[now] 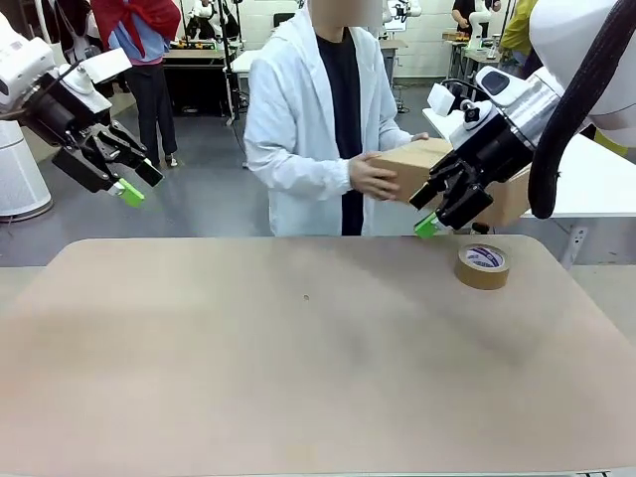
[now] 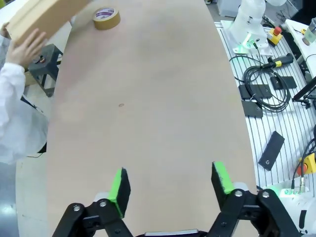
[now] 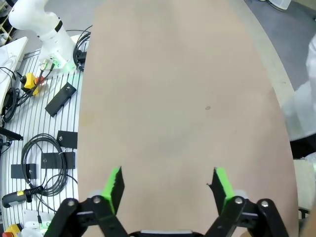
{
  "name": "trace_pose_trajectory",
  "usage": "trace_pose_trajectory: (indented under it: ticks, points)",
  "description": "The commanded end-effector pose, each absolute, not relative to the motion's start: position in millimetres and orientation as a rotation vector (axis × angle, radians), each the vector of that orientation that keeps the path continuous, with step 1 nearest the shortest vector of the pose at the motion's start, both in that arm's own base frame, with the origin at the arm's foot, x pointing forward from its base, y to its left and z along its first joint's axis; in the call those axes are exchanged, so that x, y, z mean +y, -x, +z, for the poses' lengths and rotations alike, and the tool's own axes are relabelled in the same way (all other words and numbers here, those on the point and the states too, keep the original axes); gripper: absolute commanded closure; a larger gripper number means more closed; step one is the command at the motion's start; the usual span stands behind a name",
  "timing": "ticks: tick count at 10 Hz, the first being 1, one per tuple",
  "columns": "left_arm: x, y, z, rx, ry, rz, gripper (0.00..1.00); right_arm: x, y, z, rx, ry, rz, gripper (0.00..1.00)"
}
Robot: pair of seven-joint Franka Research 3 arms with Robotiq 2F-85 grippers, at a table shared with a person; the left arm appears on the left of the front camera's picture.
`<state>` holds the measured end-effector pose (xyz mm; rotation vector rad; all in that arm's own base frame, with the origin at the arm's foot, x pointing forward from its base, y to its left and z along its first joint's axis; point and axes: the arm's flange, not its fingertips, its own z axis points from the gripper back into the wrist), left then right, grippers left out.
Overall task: Wrap the clocks to prevent damage.
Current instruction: After the human seals the box with tape, release both hands from the side flaps of the Package Box.
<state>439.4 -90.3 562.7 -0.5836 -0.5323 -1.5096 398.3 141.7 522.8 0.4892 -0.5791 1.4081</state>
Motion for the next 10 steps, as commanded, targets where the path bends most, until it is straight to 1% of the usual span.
trace_pose_trajectory:
  ticks: [1, 5, 6, 7, 10]
  points:
    - [-92.6, -438.8, 564.1, -0.554, 0.591, -1.507, 0.0, 145.1, -392.4, 523.4, -0.576, -0.459, 1.424, 0.0]
    - [-93.5, -436.1, 564.8, -0.544, 0.59, -1.509, 0.0, 147.5, -392.2, 524.4, -0.562, -0.474, 1.447, 0.0]
    - [-95.9, -434.0, 566.1, -0.542, 0.622, -1.512, 0.0, 147.8, -394.6, 525.2, -0.569, -0.433, 1.399, 0.0]
    - [-91.3, -439.1, 563.0, -0.532, 0.585, -1.512, 0.0, 147.1, -394.6, 525.1, -0.573, -0.479, 1.435, 0.0]
    - [-91.3, -439.1, 563.0, -0.532, 0.585, -1.512, 0.0, 147.1, -394.6, 525.1, -0.573, -0.479, 1.435, 0.0]
